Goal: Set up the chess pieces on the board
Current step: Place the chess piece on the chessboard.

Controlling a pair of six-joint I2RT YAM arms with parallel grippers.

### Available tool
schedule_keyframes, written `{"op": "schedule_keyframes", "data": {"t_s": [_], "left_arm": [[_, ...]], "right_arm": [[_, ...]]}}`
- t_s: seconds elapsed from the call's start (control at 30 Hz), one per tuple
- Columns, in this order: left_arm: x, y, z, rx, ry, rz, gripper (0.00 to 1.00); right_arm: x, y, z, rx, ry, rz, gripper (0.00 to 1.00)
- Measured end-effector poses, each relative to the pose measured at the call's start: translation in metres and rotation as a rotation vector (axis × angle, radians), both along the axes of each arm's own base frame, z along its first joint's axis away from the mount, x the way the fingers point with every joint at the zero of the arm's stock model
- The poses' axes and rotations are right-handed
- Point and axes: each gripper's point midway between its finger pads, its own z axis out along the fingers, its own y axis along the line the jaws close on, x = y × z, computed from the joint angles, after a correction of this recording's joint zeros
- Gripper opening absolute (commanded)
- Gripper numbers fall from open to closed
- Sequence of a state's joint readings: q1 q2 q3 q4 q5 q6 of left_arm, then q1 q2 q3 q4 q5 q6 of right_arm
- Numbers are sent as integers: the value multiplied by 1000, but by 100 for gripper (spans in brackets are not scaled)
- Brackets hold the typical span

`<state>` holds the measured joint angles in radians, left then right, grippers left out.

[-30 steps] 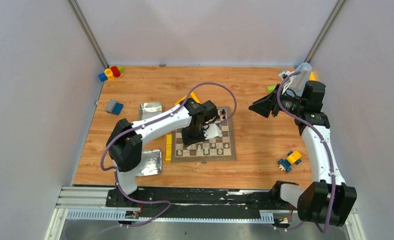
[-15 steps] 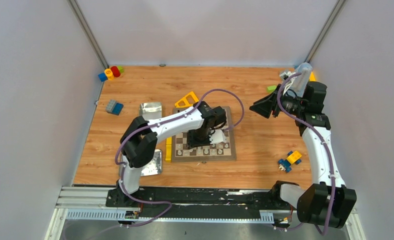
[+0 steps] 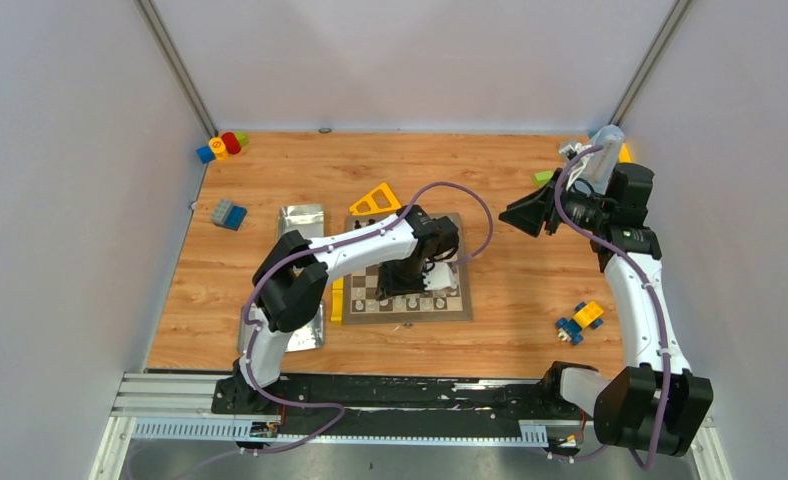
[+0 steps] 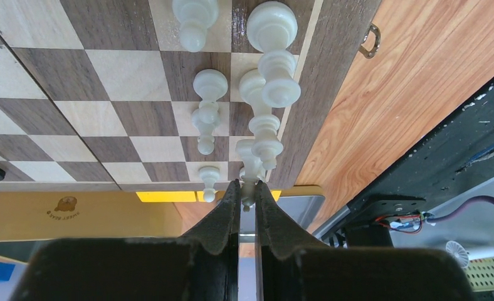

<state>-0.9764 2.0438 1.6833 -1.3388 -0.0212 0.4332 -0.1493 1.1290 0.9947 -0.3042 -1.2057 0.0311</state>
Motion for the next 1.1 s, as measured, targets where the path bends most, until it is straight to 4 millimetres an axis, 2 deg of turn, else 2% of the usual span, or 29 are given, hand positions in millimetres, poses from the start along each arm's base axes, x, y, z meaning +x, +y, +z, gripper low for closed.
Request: {"op": "schedule_keyframes", "data": {"t_s": [1.1], "left_arm": [[-2, -2, -8, 26, 17, 7, 11]], "right_arm": [[-1, 1, -7, 8, 25, 10, 49]]}}
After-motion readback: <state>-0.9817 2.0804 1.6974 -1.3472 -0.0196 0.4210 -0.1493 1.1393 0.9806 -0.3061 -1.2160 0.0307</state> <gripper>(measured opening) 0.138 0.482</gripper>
